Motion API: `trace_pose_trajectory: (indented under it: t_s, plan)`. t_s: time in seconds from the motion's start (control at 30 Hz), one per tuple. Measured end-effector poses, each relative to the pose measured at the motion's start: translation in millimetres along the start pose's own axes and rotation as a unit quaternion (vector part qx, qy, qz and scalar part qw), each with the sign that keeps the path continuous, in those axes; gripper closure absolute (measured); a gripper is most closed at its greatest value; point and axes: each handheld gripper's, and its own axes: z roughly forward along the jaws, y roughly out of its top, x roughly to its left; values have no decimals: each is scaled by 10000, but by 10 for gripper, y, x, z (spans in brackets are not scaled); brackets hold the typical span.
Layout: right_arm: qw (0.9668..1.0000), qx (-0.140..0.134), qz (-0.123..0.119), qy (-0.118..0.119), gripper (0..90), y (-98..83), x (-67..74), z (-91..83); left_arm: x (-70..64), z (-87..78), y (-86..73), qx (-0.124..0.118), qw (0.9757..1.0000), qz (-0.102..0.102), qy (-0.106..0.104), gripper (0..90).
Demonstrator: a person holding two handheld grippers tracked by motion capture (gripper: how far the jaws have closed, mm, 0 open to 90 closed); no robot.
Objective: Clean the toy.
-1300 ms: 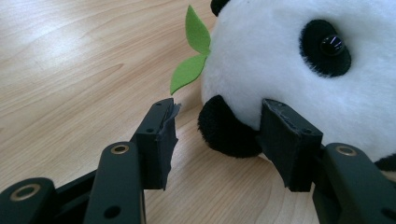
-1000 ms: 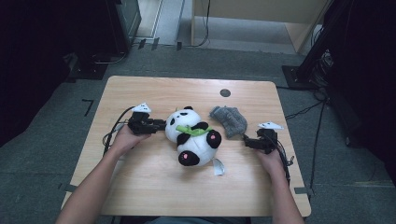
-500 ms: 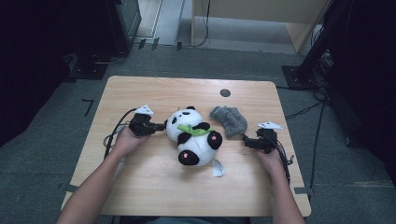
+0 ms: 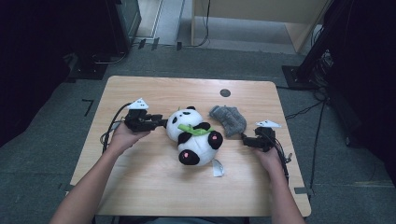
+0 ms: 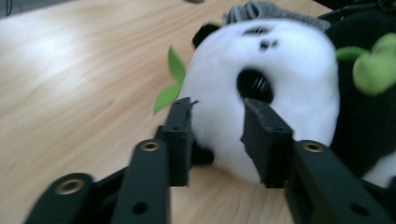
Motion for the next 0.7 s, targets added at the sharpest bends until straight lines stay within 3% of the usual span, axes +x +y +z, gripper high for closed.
trace_pose_trajectory:
  t_s: [0.17,0.2,0.33,0.5,0.57,0.6,0.63,0.67,0.7]
  plan:
    - [10000,1,-4,2,140,0,-1,0,6,146,274,22,9995,67,-301,468]
    - [10000,1,-5,5,140,1,-1,1,-7,215,370,98,9984,42,-562,443]
    - [10000,7,-8,17,140,3,-2,2,-36,350,436,291,9970,270,-668,362]
    - [10000,5,-6,16,140,3,-1,3,41,496,372,331,9957,122,-856,276]
    - [10000,5,-6,16,141,2,-1,3,61,540,342,343,9942,-23,-1017,278]
    - [10000,6,-8,15,141,2,-1,2,72,557,330,362,9934,-55,-1085,344]
    - [10000,6,-8,15,141,2,-1,2,72,570,313,350,9935,17,-1080,344]
    - [10000,5,-6,15,141,2,-1,2,68,582,292,324,9939,76,-1055,388]
    - [10000,4,-7,14,141,2,-1,2,60,596,274,308,9938,58,-1063,499]
